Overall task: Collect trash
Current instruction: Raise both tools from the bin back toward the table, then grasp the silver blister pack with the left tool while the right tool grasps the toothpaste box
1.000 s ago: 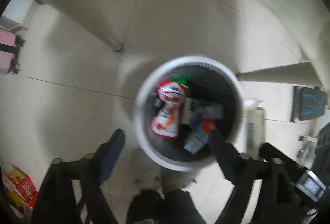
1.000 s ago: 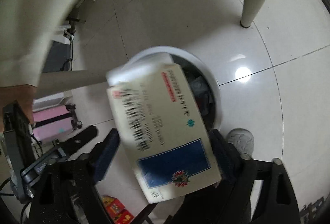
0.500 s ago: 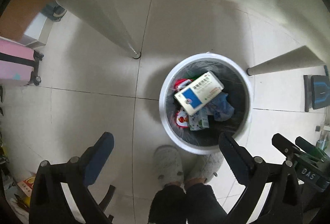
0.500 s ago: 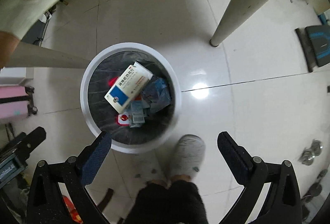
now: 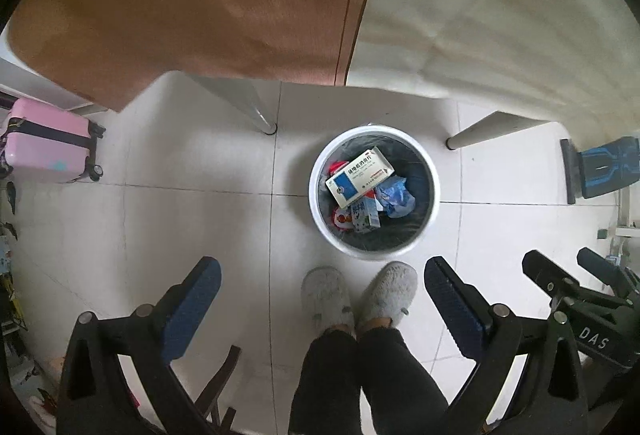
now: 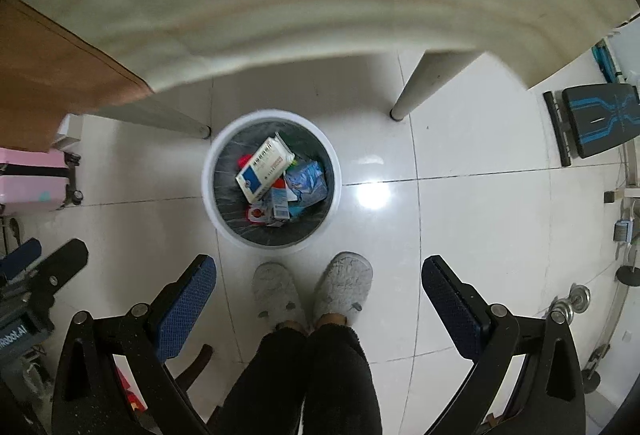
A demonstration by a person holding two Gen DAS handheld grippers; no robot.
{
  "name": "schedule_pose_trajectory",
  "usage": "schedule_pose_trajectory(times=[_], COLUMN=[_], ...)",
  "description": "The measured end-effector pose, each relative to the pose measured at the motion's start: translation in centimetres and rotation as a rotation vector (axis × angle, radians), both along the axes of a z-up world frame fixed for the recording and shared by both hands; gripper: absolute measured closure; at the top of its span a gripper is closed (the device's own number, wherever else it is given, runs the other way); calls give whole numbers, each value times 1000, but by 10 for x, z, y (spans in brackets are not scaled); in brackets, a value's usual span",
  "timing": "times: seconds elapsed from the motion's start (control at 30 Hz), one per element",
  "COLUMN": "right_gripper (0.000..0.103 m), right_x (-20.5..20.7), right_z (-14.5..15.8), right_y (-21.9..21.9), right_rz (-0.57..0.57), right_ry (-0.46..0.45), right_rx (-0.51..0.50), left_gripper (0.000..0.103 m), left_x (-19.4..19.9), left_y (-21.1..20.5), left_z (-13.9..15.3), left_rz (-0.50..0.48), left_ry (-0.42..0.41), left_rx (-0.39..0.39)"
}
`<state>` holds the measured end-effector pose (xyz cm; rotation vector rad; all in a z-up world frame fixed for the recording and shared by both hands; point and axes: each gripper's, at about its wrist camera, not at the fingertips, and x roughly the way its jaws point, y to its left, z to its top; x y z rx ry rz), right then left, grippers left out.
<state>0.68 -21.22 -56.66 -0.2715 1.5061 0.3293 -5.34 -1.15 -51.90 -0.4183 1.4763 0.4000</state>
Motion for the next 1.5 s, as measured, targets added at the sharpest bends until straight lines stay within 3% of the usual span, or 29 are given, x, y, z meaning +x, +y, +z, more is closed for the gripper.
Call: schedule_pose_trajectory(times=[0.3,0.53,0.73,0.83,0.9,1.0,1.17,1.37,1.5], right_gripper=[0,0,0,0,0,0,0,0,0], right_x=[-21,-43,-40,-22,-4,30,112,256,356], right_z=[108,178,245,282,305,340,382,389,363], right_y=[-10,-15,-13,-5,3,19,56,112,155], right_rz=[-11,9,-28,-51,-59,-46,44,160,231], right_ry=[0,-4,-7,-51,-81,-122,-189,-230,-213], right_rx=[38,63,149,209,240,277,269,191,142], left_gripper=[0,0,0,0,0,0,0,0,0], left_x=[-20,-28,-15,3,22,52,123,234,308], left_y=[-7,-12,-5,4,14,28,62,113,140], left_z=[82,143,201,232,256,283,313,299,277], left_rz=[7,-14,-27,-38,-33,-28,7,120,197], left_ry=[-17,-57,-169,-233,-284,-347,-349,-263,-184], left_rx=[-23,7,52,128,186,212,308,322,291])
